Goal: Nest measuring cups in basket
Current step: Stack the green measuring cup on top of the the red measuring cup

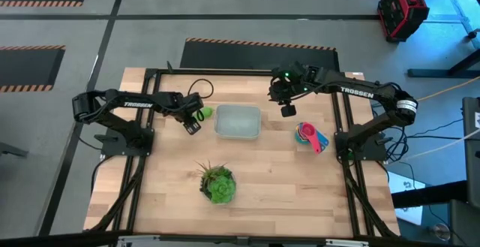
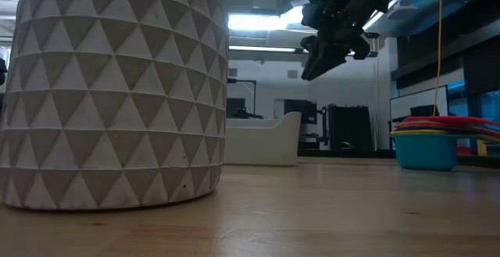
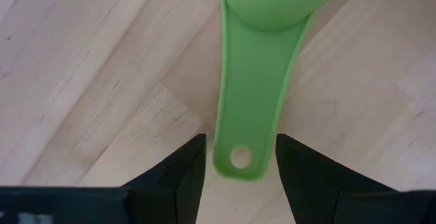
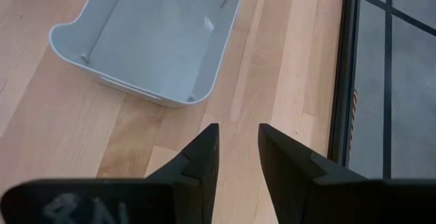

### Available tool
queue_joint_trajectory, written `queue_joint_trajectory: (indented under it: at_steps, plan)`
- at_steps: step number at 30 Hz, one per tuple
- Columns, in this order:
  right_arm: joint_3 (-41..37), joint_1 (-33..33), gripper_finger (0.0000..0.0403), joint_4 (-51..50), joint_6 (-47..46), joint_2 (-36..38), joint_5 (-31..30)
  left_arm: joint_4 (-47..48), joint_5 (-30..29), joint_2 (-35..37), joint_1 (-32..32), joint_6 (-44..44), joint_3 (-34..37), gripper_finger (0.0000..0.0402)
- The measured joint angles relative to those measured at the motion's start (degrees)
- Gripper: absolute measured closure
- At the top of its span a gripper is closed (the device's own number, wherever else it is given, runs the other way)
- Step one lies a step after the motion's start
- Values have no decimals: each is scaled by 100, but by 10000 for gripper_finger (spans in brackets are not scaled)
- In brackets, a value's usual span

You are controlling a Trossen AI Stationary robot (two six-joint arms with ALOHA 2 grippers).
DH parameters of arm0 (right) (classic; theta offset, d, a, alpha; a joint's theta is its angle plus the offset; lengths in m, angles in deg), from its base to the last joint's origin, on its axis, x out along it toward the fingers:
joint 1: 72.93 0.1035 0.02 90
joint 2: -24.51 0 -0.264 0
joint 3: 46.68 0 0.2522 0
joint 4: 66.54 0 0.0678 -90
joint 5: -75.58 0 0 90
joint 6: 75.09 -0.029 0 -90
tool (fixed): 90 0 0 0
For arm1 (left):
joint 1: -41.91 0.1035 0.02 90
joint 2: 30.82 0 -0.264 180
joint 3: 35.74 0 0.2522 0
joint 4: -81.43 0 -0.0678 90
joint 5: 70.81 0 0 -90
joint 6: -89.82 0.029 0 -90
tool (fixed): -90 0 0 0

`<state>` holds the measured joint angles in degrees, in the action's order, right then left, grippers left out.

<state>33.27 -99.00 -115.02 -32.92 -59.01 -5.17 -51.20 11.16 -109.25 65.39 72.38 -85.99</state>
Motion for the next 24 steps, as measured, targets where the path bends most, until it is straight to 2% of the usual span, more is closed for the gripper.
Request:
queue_joint_trajectory:
  at_steps: [10,24]
  plan:
    - [0,-1,295,0,0,0,0,-7,-2,0,0,1,3,230]
    - [0,-1,295,1,2,0,0,-393,-30,24,0,30,417,230]
